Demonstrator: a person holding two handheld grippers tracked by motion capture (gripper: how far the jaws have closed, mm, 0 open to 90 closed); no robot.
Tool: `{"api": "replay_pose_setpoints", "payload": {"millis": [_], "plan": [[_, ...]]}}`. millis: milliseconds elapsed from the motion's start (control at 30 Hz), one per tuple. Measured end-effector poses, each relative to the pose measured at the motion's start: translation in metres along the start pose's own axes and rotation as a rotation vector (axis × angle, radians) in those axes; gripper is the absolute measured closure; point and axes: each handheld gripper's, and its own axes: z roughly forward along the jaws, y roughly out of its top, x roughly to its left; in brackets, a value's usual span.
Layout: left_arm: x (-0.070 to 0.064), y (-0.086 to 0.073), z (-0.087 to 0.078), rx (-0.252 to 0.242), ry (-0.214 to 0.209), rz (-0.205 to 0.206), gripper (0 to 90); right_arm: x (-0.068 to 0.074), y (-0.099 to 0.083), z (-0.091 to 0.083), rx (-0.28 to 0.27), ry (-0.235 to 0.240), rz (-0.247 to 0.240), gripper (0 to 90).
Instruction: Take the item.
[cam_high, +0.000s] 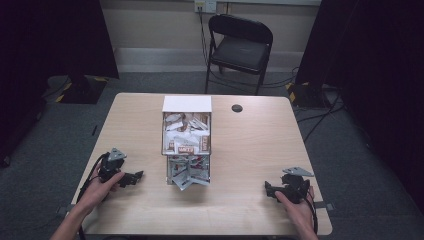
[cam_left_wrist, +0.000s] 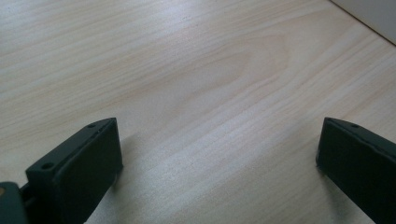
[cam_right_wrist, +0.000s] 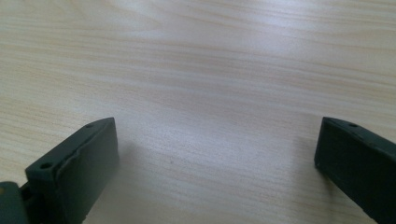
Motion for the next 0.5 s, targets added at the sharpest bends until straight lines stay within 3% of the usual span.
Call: {"api": "replay_pose_setpoints", "payload": {"millis": [233,267,367,500], "plan": [[0.0,0.0,0.0,0.0,0.0,0.0,0.0,0.0013,-0.0004,-0.001,0.003,-0.01,0.012,0.0],[0.0,0.0,0.0,0.0,0.0,0.0,0.0,0.0019,0.0,-0.0016,0.007,-0.009,0.013,1.3],[0.0,0.0,0.0,0.0,0.0,0.0,0.0,0.003,0.0019,-0.0057,0.005,0.007,0.0,16.3],[0.0,0.0,0.0,0.0,0.0,0.0,0.0,0.0098,0.0035,-0.0061,0.016,0.029,-0.022,16.2]]}}
